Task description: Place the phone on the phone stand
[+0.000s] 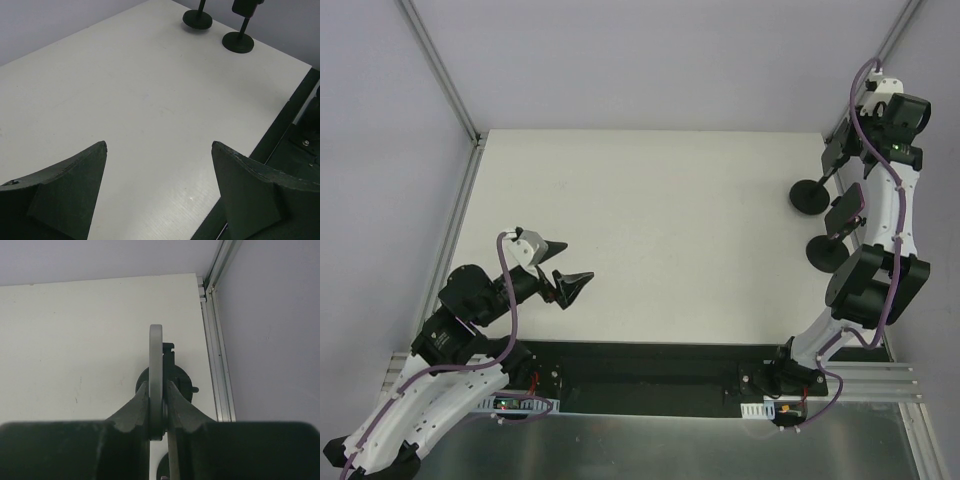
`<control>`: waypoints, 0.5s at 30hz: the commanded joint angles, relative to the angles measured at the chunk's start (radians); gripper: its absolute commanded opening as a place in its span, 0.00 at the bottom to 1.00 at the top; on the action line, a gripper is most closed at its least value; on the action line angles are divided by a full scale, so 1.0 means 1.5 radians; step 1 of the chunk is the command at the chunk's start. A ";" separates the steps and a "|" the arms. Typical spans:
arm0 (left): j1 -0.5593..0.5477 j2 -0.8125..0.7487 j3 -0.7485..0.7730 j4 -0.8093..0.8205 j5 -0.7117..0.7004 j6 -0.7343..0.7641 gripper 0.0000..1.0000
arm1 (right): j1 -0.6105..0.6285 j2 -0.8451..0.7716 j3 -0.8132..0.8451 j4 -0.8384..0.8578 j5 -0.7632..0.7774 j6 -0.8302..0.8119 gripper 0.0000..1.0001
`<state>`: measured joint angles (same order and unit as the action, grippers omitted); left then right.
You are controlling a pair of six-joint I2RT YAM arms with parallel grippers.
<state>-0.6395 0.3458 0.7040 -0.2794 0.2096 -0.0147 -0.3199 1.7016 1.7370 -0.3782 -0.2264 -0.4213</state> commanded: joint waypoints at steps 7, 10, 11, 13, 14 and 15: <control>0.010 0.020 -0.003 0.033 0.023 0.004 0.83 | -0.015 -0.025 -0.041 0.135 0.003 -0.042 0.00; 0.012 0.026 -0.001 0.033 0.031 0.004 0.83 | -0.014 -0.016 -0.048 0.137 -0.001 -0.035 0.10; 0.011 0.028 -0.001 0.033 0.032 0.004 0.84 | -0.014 -0.016 -0.048 0.133 -0.007 -0.033 0.19; 0.012 0.029 0.000 0.033 0.034 0.004 0.84 | -0.009 -0.015 -0.052 0.126 0.007 -0.026 0.49; 0.013 0.029 -0.001 0.033 0.033 0.004 0.84 | -0.006 -0.018 -0.053 0.123 0.018 -0.025 0.55; 0.015 0.027 -0.002 0.033 0.033 0.004 0.85 | 0.001 -0.026 -0.054 0.120 0.046 -0.024 0.60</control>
<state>-0.6327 0.3836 0.7040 -0.2722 0.2325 -0.0147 -0.3313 1.7142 1.6470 -0.2848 -0.2173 -0.4568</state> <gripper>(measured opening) 0.842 0.509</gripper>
